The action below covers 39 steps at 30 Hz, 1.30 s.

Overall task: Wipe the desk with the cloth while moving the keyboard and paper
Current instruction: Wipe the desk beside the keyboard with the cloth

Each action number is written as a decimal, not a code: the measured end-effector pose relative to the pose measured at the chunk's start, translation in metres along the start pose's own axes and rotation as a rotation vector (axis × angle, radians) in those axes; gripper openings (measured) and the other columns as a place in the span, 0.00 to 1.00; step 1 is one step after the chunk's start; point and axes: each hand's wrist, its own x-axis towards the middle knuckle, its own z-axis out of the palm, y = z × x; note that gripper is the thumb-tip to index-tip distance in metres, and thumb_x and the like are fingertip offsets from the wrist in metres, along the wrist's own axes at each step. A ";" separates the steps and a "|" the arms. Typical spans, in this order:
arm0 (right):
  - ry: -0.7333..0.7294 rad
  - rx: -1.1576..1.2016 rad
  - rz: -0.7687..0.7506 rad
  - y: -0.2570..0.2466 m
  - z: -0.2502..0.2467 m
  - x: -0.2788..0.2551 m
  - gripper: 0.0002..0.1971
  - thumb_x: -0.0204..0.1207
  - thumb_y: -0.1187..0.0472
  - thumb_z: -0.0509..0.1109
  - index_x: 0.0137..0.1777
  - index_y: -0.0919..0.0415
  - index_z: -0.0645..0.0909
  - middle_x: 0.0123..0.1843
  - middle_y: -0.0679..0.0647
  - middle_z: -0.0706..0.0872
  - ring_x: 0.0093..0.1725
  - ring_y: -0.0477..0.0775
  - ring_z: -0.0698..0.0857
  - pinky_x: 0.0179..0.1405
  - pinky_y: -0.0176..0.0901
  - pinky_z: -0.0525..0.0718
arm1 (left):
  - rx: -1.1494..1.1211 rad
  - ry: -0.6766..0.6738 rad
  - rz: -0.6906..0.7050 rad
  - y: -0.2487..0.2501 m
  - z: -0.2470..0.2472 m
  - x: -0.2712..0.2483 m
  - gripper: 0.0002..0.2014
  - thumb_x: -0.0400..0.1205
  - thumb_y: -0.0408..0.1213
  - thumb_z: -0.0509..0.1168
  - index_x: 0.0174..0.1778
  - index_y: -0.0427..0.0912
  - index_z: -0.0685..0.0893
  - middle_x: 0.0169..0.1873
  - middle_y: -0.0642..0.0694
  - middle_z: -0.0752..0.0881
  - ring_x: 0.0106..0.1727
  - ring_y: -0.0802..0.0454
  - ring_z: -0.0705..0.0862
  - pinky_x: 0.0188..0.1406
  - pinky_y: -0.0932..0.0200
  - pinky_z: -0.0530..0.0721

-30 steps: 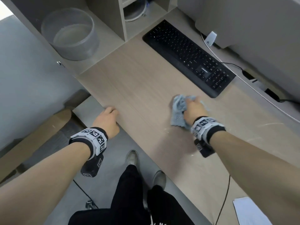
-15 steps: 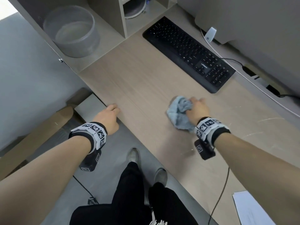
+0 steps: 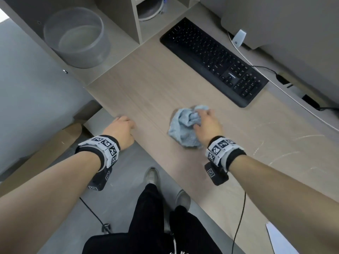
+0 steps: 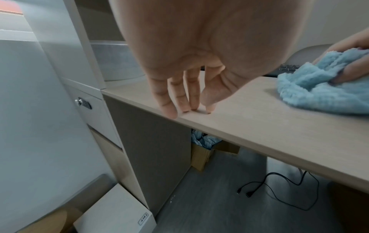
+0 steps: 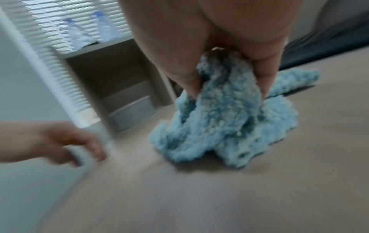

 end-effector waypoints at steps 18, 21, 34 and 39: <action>-0.130 -0.270 0.134 0.003 -0.005 0.055 0.41 0.81 0.59 0.68 0.87 0.55 0.46 0.89 0.59 0.40 0.84 0.73 0.53 0.84 0.61 0.56 | 0.017 0.018 0.140 0.005 -0.067 0.088 0.34 0.77 0.30 0.61 0.81 0.44 0.63 0.85 0.47 0.52 0.84 0.44 0.51 0.81 0.54 0.57; -0.148 -0.259 0.159 -0.011 -0.004 0.061 0.42 0.81 0.56 0.67 0.87 0.57 0.46 0.88 0.62 0.39 0.84 0.75 0.50 0.84 0.63 0.55 | 0.030 -0.002 0.197 0.019 -0.067 0.097 0.34 0.75 0.30 0.62 0.80 0.42 0.65 0.85 0.46 0.54 0.84 0.44 0.52 0.81 0.56 0.56; 0.145 -0.070 0.526 0.143 -0.048 -0.039 0.23 0.82 0.53 0.65 0.76 0.58 0.73 0.78 0.64 0.66 0.71 0.72 0.70 0.70 0.58 0.72 | 0.175 -0.061 0.390 0.141 -0.043 0.110 0.29 0.74 0.34 0.61 0.75 0.39 0.70 0.83 0.47 0.59 0.80 0.42 0.59 0.75 0.43 0.69; 0.059 -0.054 0.602 0.143 -0.070 -0.028 0.26 0.84 0.49 0.61 0.77 0.61 0.68 0.81 0.67 0.58 0.75 0.74 0.66 0.74 0.60 0.68 | 0.203 -0.094 0.449 0.193 -0.028 0.107 0.32 0.75 0.33 0.60 0.79 0.41 0.65 0.84 0.46 0.56 0.82 0.43 0.56 0.79 0.44 0.65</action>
